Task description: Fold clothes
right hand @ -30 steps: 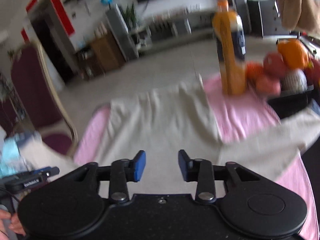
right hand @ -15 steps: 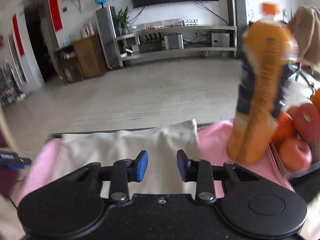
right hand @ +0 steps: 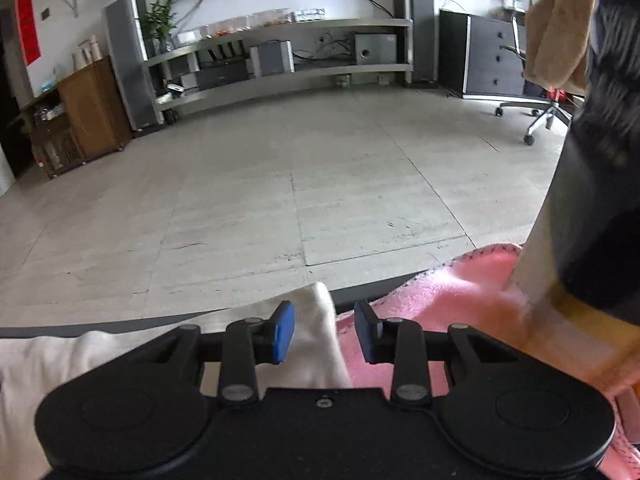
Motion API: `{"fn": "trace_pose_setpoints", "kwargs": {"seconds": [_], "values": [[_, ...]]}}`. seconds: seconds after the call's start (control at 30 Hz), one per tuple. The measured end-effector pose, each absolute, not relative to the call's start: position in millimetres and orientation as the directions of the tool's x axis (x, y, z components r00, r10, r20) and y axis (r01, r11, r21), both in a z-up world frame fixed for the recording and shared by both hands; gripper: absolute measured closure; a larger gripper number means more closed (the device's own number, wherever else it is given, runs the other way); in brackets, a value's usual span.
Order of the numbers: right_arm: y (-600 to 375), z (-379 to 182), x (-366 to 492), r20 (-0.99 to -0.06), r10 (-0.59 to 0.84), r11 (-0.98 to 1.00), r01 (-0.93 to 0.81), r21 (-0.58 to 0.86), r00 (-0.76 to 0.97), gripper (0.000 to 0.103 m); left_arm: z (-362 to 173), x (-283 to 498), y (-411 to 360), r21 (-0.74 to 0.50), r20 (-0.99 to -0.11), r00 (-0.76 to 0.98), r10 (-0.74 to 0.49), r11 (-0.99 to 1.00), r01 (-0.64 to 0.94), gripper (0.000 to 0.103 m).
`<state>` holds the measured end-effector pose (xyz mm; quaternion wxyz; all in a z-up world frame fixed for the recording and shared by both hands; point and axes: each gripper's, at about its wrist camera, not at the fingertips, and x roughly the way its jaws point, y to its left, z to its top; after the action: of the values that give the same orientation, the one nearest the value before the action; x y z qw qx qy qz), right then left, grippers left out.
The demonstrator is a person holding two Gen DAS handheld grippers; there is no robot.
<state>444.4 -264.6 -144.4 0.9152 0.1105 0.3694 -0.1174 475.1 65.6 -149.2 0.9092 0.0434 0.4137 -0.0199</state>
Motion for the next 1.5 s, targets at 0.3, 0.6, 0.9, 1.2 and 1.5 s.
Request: {"fn": "trace_pose_setpoints", "kwargs": {"seconds": [0.3,0.6,0.9,1.2,1.5], "values": [[-243.8,-140.1,433.6,-0.551,-0.254,0.96,0.275,-0.046,0.795,0.1,-147.3,458.7,30.0,0.325,-0.62,0.763,0.181,0.945,0.04,0.099],[-220.5,-132.4,418.4,-0.566,-0.314,0.948,0.283,-0.145,0.762,0.092,-140.0,432.9,31.2,0.366,-0.624,0.736,0.264,0.93,-0.024,0.085],[-260.0,-44.4,288.0,-0.511,-0.127,0.975,0.202,0.094,0.85,0.082,-77.8,311.9,77.7,0.148,-0.684,0.72,0.118,0.989,-0.022,0.084],[-316.7,-129.3,253.6,-0.652,0.19,0.791,0.279,0.545,0.734,0.087,-131.7,286.8,62.1,-0.146,-0.793,0.6,-0.103,0.989,-0.022,0.093],[-337.4,-206.0,267.5,-0.611,0.39,0.632,0.282,0.722,0.689,0.103,-147.3,288.7,64.0,0.08,-0.776,0.622,0.102,0.995,-0.063,0.091]]}}
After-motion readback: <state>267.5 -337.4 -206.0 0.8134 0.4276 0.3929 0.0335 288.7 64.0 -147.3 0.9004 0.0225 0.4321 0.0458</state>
